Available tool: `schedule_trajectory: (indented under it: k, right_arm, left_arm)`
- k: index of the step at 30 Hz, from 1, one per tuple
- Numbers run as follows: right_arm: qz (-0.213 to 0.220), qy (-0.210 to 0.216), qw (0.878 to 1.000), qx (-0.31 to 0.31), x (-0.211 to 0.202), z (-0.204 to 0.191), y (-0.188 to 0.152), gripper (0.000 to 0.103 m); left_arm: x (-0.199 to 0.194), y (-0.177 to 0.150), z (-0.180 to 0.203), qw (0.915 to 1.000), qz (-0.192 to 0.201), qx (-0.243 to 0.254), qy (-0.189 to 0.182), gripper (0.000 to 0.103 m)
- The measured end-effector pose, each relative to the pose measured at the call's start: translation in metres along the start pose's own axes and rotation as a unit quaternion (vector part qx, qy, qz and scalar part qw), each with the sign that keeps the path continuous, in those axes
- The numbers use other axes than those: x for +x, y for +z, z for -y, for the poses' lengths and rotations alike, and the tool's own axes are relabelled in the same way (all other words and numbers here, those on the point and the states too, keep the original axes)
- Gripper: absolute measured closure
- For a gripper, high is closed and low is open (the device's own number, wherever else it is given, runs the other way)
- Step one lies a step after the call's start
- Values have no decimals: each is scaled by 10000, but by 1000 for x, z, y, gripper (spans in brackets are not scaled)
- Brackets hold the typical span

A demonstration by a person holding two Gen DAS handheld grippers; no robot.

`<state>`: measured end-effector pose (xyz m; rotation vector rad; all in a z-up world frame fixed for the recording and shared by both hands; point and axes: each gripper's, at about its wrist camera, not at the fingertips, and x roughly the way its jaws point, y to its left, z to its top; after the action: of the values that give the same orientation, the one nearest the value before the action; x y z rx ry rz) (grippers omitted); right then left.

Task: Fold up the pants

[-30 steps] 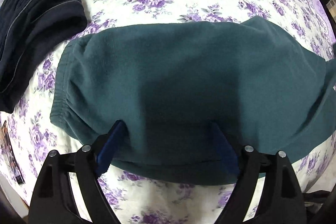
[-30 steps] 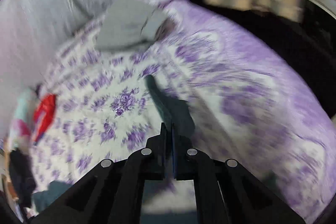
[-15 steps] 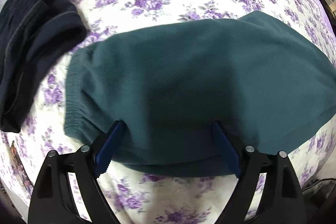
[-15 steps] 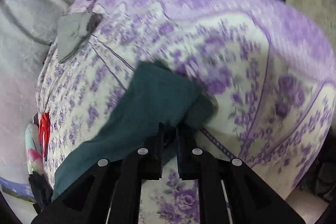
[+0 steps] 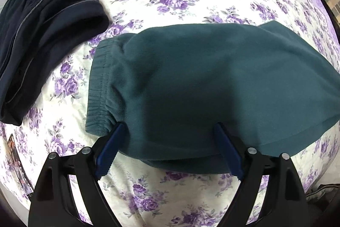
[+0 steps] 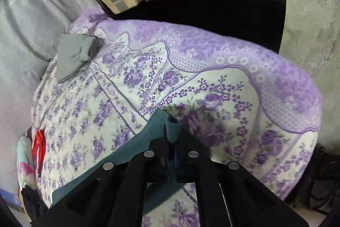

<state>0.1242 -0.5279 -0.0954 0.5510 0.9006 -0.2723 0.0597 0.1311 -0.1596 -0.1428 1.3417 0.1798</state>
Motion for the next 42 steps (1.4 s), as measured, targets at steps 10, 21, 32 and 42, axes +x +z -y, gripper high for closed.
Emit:
schedule_trajectory:
  k: [10,21,32,42]
  right_arm:
    - [89,-532,9978,-381,18,-14,8,45]
    - [-112,-665,9916,-1103,47,-118,-13,44]
    - [-2105,2007,8482,-4427,21,-302,-211,42]
    - [-2349,1894,8053,-5104,8,-293,-248,45]
  left_arm:
    - [-3,0,2,10000,20,18,47,20]
    - [-12,-14,-11,9999,109,-43,-15,20]
    - [-37,-26,-64,9935,300,-1088,-177,20]
    - [-22,-14,-73,9895,217,-1390,-339,57]
